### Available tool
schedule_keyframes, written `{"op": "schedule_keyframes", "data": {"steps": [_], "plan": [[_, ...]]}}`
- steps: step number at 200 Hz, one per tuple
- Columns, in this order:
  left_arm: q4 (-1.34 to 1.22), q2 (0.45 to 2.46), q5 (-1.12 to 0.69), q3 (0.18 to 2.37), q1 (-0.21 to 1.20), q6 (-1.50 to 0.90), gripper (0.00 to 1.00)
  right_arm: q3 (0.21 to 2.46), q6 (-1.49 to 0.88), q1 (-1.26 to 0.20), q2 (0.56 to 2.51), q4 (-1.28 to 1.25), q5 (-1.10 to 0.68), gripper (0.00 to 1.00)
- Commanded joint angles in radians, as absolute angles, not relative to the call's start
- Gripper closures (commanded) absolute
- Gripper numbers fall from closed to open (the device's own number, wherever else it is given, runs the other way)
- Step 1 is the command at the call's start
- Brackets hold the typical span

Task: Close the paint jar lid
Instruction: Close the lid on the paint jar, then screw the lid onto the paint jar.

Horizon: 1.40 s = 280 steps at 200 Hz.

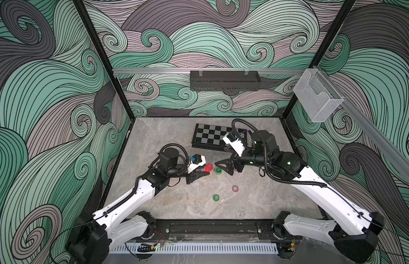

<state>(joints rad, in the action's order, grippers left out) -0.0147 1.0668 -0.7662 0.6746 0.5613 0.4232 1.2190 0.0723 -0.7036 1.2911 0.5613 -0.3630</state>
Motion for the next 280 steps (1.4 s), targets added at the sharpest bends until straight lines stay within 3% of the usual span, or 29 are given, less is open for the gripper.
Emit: {"op": "schedule_keyframes", "data": {"steps": [1, 22, 64, 88, 165, 280], "plan": [[0.091, 1.095, -0.881, 0.741, 0.542, 0.534, 0.72, 1.2, 0.309, -0.704, 1.312, 0.56, -0.529, 0.06], [0.135, 1.12, -0.928, 0.759, 0.534, 0.583, 0.72, 1.175, 0.416, -0.707, 1.308, 0.585, -0.576, 0.18], [0.16, 1.136, -0.966, 0.761, 0.533, 0.612, 0.72, 1.129, 0.594, -0.751, 1.297, 0.581, -0.553, 0.21], [0.157, 1.151, -0.99, 0.763, 0.533, 0.619, 0.72, 1.132, 0.66, -0.791, 1.342, 0.583, -0.499, 0.27], [0.205, 1.169, -0.998, 0.783, 0.532, 0.654, 0.72, 1.135, 0.649, -0.798, 1.42, 0.543, -0.495, 0.43], [0.233, 1.172, -0.998, 0.795, 0.532, 0.667, 0.72, 1.154, 0.641, -0.808, 1.47, 0.554, -0.505, 0.57]]}}
